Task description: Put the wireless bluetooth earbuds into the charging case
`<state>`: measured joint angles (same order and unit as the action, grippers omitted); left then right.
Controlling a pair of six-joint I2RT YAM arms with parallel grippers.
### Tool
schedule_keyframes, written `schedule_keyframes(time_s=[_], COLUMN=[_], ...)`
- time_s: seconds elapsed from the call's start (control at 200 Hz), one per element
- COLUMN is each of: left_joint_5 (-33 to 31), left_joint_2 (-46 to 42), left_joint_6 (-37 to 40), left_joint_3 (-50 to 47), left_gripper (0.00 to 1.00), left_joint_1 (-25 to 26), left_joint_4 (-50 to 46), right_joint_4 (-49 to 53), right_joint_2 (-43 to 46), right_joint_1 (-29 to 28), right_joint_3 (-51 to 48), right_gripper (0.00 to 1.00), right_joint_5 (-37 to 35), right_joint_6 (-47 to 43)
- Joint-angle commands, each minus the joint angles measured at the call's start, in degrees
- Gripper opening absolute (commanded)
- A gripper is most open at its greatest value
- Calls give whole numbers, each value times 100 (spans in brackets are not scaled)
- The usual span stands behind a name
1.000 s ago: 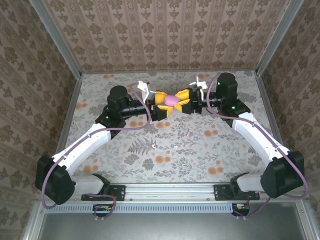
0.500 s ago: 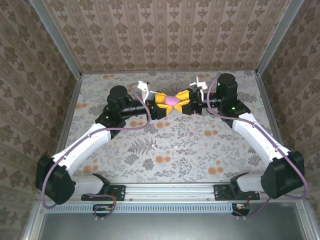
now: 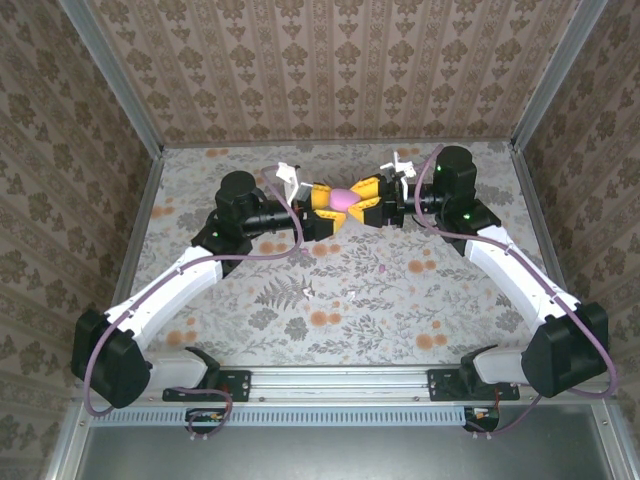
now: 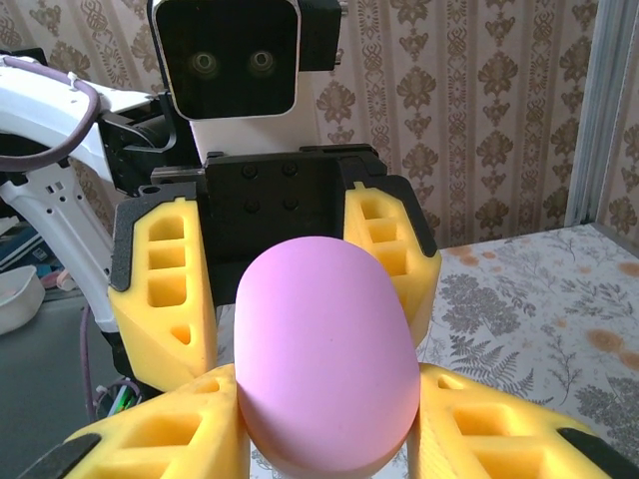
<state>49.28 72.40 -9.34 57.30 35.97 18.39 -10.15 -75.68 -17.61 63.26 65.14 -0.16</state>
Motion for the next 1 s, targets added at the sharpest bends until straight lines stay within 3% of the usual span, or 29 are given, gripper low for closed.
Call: schedule_keyframes(time_s=[0.0,0.265,0.61,0.995], left_joint_5=[119,117,144,126], left_joint_2=[37,80,99,116], left_joint_6=[1,-12,-24,29], left_joint_3=[134,192,187,244], left_gripper=[56,55,44,47], left_joint_1=[50,57,64,86], left_joint_4=[60,69,47,5], right_joint_4=[-31,223,256,441], right_joint_2=[82,80,88,47], right_joint_1=[12,7,4,3], right_joint_3=[-24,2,24,46], right_gripper=[40,40,40,41], right_joint_5=[32,64,79,104], right_joint_6=[-37,-220,-256,-387])
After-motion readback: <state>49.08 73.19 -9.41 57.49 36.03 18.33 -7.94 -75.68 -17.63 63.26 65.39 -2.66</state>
